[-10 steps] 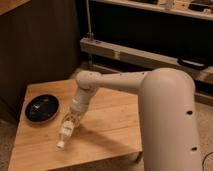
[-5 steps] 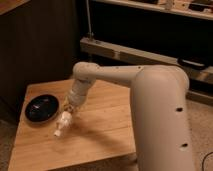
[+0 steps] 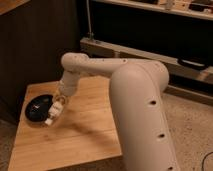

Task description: Place the bottle in the ceramic bowl

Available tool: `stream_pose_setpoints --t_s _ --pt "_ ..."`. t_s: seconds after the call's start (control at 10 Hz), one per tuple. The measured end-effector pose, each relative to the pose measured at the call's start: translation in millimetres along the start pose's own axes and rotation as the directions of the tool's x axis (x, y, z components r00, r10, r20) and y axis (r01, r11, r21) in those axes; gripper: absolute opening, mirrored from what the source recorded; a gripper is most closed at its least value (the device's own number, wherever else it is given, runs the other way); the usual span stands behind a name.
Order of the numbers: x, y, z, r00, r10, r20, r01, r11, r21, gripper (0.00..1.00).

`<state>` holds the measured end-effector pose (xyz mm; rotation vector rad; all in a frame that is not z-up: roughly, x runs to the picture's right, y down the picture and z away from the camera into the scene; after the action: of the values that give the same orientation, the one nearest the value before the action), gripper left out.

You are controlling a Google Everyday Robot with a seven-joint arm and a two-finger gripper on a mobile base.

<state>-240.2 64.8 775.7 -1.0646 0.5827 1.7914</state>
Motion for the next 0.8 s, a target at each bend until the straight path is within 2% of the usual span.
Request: stream_pose_setpoints --t_s 0.2,0.3,0.8 --pt "-22 -1 -4 0.999 0.031 -0.011 -0.031 0.999 -0.018 0.0" --pt "-32 1 -5 0.999 0.038 -0.02 -0.039 0.998 -0.039 0.0" --pt "-35 18 4 0.999 0.034 -0.043 -0.036 0.997 -0.062 0.0"
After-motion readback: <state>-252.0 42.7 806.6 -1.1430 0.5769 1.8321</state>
